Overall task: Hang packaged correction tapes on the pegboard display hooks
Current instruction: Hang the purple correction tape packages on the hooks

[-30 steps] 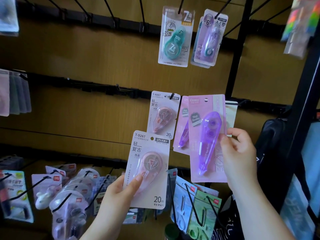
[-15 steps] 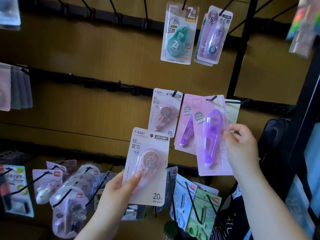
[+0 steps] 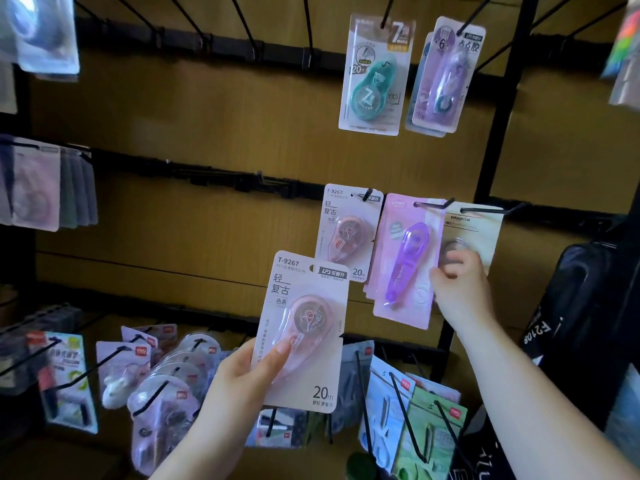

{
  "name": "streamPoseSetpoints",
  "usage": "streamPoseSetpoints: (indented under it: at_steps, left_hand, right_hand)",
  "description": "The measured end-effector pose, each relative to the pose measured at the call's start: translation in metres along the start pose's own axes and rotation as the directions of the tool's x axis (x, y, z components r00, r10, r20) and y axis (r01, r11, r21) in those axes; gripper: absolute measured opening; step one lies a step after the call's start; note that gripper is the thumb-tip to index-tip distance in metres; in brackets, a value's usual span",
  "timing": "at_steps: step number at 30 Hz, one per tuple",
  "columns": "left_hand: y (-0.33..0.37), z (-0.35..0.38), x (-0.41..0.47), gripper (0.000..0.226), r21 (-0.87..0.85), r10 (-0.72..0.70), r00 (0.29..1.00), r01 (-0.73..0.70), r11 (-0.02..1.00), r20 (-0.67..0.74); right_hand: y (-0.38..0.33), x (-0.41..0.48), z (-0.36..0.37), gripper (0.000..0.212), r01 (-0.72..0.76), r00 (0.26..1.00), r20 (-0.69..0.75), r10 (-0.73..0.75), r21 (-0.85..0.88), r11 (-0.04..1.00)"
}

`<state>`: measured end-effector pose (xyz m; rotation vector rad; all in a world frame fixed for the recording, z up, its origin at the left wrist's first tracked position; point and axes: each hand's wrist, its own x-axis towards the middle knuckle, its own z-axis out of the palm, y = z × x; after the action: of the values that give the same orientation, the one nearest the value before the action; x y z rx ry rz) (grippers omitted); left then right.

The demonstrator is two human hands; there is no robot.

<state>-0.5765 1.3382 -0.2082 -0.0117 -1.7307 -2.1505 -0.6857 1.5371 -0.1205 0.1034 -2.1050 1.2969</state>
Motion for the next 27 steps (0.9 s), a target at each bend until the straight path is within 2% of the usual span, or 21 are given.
streamPoseSetpoints:
  at_steps: [2, 3, 5, 8, 10, 12, 14, 18, 20, 24, 27]
  left_hand:
    - [0.000, 0.000, 0.000, 0.039, 0.007, 0.001, 1.000, -0.001, 1.000, 0.001]
    - [0.000, 0.001, 0.000, 0.038, 0.006, -0.003, 1.000, 0.003, 1.000, 0.003]
    - [0.001, 0.002, 0.000, 0.036, 0.003, -0.010, 1.000, 0.010, 1.000, 0.005]
    - [0.006, 0.005, -0.001, 0.033, -0.017, 0.004, 1.000, -0.003, 1.000, 0.022]
    - [0.009, 0.005, -0.003, 0.029, -0.045, 0.013, 0.999, -0.012, 0.999, 0.035]
    - [0.013, 0.005, -0.004, 0.023, -0.071, 0.028, 0.998, -0.025, 0.997, 0.047]
    - [0.016, 0.004, -0.004, 0.026, -0.075, 0.055, 0.996, -0.050, 0.996, 0.069]
    - [0.024, 0.007, -0.003, 0.039, -0.002, 0.126, 0.987, -0.126, 0.992, 0.097]
    - [0.030, 0.013, -0.005, 0.046, 0.060, 0.205, 0.975, -0.211, 0.976, 0.088]
    - [0.042, 0.028, -0.010, 0.050, 0.080, 0.325, 0.943, -0.331, 0.940, 0.073]
    - [0.045, 0.037, -0.009, 0.049, 0.070, 0.347, 0.934, -0.354, 0.933, 0.089]
  right_hand:
    - [0.002, -0.011, 0.002, 0.036, 0.056, 0.991, -0.125, -0.052, 0.029, 0.998]
    - [0.000, -0.019, 0.003, 0.037, 0.091, 0.982, -0.169, -0.080, 0.059, 0.994]
    - [-0.007, -0.036, 0.007, 0.029, 0.128, 0.985, -0.131, -0.110, 0.139, 0.982]
    - [-0.023, -0.059, 0.020, 0.019, 0.049, 0.977, 0.188, -0.100, 0.258, 0.965]
    - [-0.036, -0.068, 0.025, 0.006, -0.063, 0.904, 0.423, -0.059, 0.268, 0.961]
    - [-0.041, -0.074, 0.027, 0.015, -0.075, 0.839, 0.540, -0.071, 0.244, 0.967]
    - [-0.046, -0.077, 0.028, 0.018, -0.021, 0.854, 0.507, -0.121, 0.265, 0.964]
    - [-0.057, -0.075, 0.022, 0.017, 0.098, 0.937, 0.277, -0.212, 0.374, 0.922]
    - [-0.062, -0.071, 0.015, 0.020, 0.147, 0.952, 0.184, -0.246, 0.430, 0.891]
    - [-0.070, -0.064, 0.002, 0.027, 0.230, 0.953, 0.081, -0.291, 0.431, 0.873]
    - [-0.074, -0.055, -0.003, 0.027, 0.200, 0.965, 0.072, -0.253, 0.422, 0.884]
